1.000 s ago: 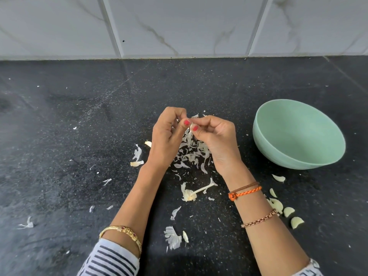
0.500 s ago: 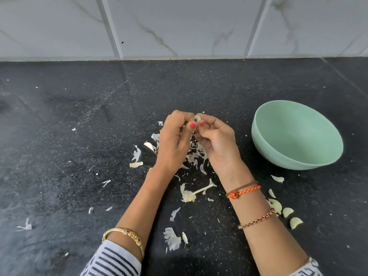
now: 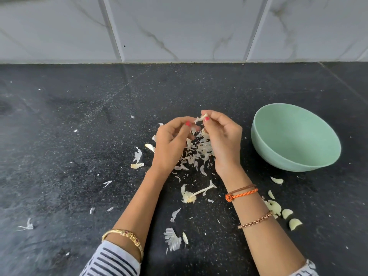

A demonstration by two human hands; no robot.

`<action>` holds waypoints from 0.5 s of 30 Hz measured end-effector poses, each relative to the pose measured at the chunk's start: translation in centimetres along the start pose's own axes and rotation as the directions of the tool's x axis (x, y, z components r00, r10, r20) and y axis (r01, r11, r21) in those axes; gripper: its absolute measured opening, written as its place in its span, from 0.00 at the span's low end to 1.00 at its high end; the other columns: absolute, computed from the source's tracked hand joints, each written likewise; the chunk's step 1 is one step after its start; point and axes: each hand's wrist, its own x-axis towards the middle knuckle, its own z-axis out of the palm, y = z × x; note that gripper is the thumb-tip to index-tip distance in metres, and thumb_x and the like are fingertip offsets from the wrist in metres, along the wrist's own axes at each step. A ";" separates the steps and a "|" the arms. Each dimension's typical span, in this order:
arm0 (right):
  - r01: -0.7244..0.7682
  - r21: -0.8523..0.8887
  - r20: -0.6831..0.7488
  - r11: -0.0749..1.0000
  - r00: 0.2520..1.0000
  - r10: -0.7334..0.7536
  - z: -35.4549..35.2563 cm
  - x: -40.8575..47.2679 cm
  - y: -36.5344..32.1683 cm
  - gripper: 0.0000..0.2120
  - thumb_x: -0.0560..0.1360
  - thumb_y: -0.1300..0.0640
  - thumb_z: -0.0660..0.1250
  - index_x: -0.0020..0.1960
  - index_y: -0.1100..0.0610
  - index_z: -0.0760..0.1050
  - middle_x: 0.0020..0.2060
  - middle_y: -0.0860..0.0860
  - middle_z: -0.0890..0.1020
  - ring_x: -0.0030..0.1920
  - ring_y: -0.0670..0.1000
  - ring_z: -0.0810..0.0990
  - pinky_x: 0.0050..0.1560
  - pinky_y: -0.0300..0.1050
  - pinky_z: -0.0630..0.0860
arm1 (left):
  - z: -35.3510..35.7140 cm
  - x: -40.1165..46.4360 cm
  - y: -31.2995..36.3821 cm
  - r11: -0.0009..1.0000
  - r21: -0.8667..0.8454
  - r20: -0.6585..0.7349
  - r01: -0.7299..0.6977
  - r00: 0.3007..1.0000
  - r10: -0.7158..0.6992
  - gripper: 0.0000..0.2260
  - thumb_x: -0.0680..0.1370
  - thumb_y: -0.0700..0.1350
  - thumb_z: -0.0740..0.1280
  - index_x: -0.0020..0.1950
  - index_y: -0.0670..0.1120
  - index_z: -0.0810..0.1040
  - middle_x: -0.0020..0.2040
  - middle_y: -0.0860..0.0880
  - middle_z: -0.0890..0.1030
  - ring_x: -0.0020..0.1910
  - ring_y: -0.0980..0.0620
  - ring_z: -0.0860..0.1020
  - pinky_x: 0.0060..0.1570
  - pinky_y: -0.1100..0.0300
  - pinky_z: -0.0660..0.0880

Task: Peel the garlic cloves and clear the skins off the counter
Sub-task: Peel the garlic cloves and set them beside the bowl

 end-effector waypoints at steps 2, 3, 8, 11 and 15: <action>-0.005 0.022 0.033 1.000 0.999 0.004 0.0 -0.1 0.0 0.09 0.74 0.68 0.66 0.48 0.56 0.80 0.39 0.47 0.82 0.39 0.39 0.80 0.41 0.32 0.75 | 0.3 -0.1 0.4 0.999 -0.050 0.016 0.021 1.000 -0.021 0.07 0.78 0.45 0.63 0.44 0.47 0.80 0.36 0.55 0.81 0.32 0.63 0.75 0.33 0.71 0.69; -0.010 0.040 0.050 0.999 0.999 0.008 0.0 -0.1 0.0 0.09 0.73 0.68 0.67 0.48 0.57 0.80 0.39 0.47 0.82 0.39 0.39 0.81 0.41 0.32 0.75 | 0.3 -0.1 0.5 0.998 -0.061 0.009 0.027 1.000 -0.027 0.08 0.77 0.46 0.63 0.43 0.47 0.80 0.34 0.56 0.80 0.32 0.63 0.75 0.32 0.72 0.69; -0.001 -0.003 0.106 1.000 0.994 0.002 0.1 -0.2 0.2 0.10 0.73 0.69 0.67 0.48 0.57 0.80 0.41 0.47 0.82 0.42 0.39 0.80 0.44 0.31 0.75 | 0.5 -0.1 0.6 0.989 -0.126 -0.075 0.072 0.994 -0.082 0.06 0.78 0.38 0.63 0.45 0.40 0.79 0.27 0.60 0.78 0.27 0.65 0.74 0.31 0.75 0.68; 0.023 -0.055 0.133 0.998 0.991 -0.015 0.0 -0.1 0.4 0.08 0.73 0.68 0.67 0.47 0.57 0.80 0.41 0.46 0.82 0.41 0.37 0.79 0.44 0.31 0.74 | 0.3 0.0 0.5 0.984 -0.150 -0.119 0.093 0.987 -0.111 0.05 0.77 0.37 0.65 0.43 0.40 0.79 0.27 0.59 0.78 0.27 0.65 0.74 0.31 0.74 0.68; 0.089 -0.091 0.142 0.992 0.987 -0.075 0.0 0.0 0.7 0.05 0.72 0.63 0.70 0.48 0.60 0.81 0.40 0.47 0.82 0.41 0.40 0.81 0.44 0.33 0.76 | -0.2 0.2 0.4 0.984 -0.156 -0.167 0.088 0.979 -0.114 0.07 0.75 0.36 0.68 0.38 0.43 0.79 0.26 0.58 0.77 0.27 0.63 0.72 0.31 0.72 0.68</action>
